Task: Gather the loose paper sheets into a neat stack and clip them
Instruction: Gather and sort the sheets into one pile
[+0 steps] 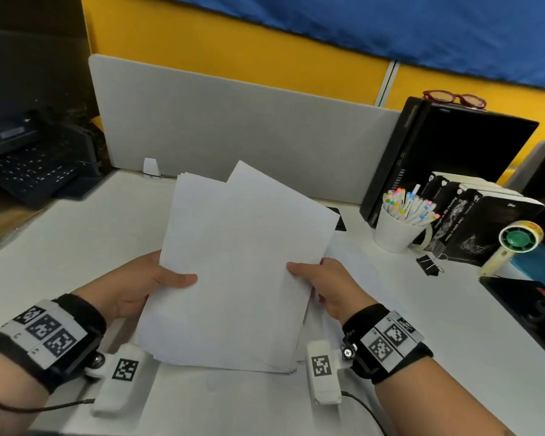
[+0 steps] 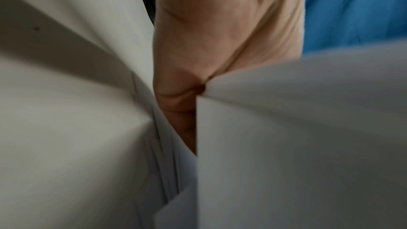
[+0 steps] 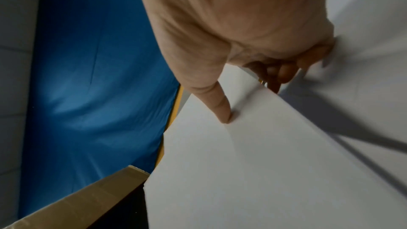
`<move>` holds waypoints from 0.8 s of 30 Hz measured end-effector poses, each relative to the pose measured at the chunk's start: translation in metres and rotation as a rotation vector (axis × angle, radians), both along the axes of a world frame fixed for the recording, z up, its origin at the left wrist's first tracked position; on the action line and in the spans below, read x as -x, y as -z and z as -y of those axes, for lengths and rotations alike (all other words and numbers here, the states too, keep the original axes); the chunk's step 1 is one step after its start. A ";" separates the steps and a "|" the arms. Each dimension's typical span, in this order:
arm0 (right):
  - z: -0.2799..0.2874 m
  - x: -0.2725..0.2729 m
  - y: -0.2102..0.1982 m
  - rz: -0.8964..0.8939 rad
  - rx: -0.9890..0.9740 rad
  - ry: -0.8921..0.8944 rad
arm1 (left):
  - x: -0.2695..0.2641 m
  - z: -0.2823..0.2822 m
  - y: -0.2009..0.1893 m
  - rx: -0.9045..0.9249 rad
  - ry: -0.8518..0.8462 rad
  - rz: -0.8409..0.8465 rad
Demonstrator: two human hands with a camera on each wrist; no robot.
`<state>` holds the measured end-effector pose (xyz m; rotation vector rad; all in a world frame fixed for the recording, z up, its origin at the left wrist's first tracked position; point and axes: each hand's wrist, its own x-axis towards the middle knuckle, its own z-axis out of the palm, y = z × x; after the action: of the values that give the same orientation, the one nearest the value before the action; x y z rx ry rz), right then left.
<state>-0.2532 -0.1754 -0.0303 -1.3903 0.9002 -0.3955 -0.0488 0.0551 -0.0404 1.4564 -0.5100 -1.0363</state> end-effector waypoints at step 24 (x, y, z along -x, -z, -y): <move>-0.009 0.000 -0.008 0.234 -0.132 -0.375 | -0.001 0.000 -0.001 -0.057 0.050 -0.134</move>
<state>-0.2534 -0.1668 -0.0220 -1.3242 0.4526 -0.2021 -0.0477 0.0552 -0.0391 1.4190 -0.4253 -1.1879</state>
